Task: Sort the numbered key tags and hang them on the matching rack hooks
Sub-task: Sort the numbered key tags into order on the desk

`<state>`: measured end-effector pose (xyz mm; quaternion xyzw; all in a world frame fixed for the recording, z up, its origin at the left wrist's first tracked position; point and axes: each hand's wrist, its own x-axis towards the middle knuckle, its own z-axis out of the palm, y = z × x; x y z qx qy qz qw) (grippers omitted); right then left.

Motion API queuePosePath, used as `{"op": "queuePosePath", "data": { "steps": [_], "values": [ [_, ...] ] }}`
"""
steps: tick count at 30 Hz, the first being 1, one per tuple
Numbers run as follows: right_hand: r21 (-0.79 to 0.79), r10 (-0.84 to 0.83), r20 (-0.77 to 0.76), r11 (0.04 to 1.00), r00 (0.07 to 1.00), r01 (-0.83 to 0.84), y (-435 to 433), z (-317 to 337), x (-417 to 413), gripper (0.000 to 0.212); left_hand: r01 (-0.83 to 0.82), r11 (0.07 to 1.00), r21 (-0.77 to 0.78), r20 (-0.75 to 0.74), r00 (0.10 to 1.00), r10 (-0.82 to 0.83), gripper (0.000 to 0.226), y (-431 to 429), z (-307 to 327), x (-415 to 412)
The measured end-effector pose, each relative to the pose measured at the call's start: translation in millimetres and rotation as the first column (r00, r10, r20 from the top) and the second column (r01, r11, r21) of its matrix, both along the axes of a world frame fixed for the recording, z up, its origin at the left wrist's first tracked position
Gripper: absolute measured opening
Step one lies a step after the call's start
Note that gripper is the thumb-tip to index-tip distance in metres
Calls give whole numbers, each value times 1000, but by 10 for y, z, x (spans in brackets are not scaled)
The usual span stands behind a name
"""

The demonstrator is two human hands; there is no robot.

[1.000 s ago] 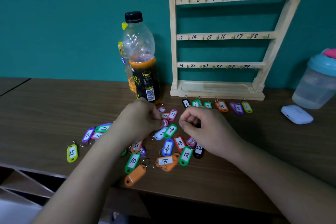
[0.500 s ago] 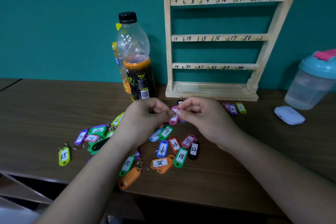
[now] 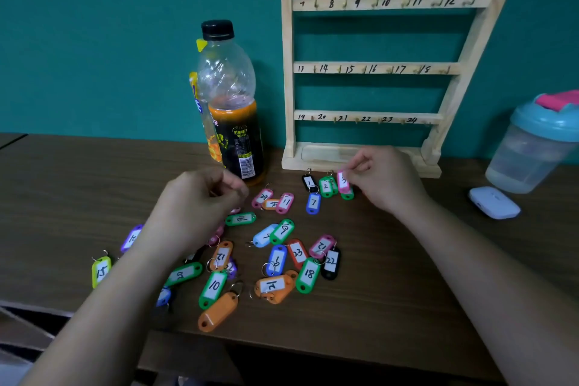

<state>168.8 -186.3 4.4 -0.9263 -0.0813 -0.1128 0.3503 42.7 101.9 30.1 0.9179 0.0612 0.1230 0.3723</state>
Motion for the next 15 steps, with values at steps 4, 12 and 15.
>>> {"op": "queuePosePath", "data": {
  "steps": [4, 12, 15],
  "values": [
    [-32, 5, 11, 999, 1000, -4, -4, -56, -20, 7, -34, 997, 63, -7, 999, 34, 12, 129, -9, -28],
    [-96, 27, 97, 995, 995, -18, 78, -31, -187, 7, -122, 981, 148, 4, 992, 123, 11, 360, 20, -114],
    [-100, 91, 130, 992, 987, -78, 208, 10, -337, 4, -108, 972, 208, -69, 990, 125, 6, 444, 17, -140]
  ]
}}
